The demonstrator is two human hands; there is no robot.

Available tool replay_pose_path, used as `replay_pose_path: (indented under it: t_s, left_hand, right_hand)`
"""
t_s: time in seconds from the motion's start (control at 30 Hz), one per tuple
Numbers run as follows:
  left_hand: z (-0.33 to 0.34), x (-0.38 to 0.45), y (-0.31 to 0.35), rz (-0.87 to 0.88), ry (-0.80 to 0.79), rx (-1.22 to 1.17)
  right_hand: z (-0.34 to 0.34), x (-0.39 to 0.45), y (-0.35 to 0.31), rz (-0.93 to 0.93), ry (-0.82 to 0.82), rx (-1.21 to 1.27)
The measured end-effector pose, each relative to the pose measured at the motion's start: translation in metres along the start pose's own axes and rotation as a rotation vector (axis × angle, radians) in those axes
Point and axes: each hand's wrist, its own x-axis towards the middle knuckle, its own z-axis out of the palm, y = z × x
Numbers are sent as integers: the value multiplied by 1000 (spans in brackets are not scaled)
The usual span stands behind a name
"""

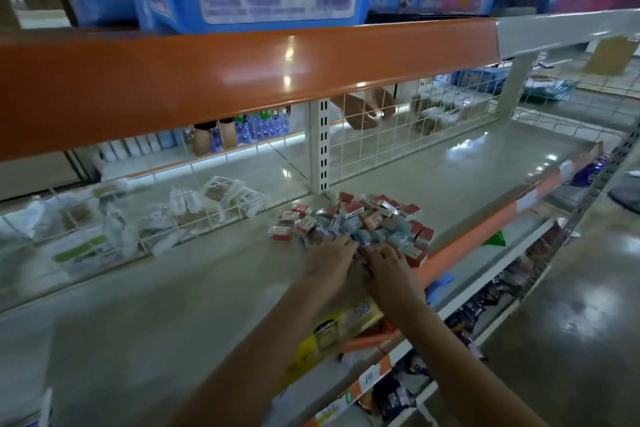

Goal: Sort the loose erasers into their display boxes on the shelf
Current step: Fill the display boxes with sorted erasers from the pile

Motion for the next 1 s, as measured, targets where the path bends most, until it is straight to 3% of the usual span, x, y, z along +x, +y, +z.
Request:
replay_pose_path:
  t_s: [0.27, 0.47, 0.73, 1.0]
  left_hand:
    - [11, 3, 1, -1, 83, 83]
    - [8, 2, -10, -5, 51, 156]
    - [-10, -41, -39, -99, 166, 23]
    - [-59, -146, -96, -239, 348, 58]
  right_hand:
    - [0, 8, 12, -104, -20, 40]
    - [-9, 15, 13, -182, -66, 56]
    - [-17, 21, 2, -230, -122, 20]
    - [-25, 6, -97, -504, -93, 325]
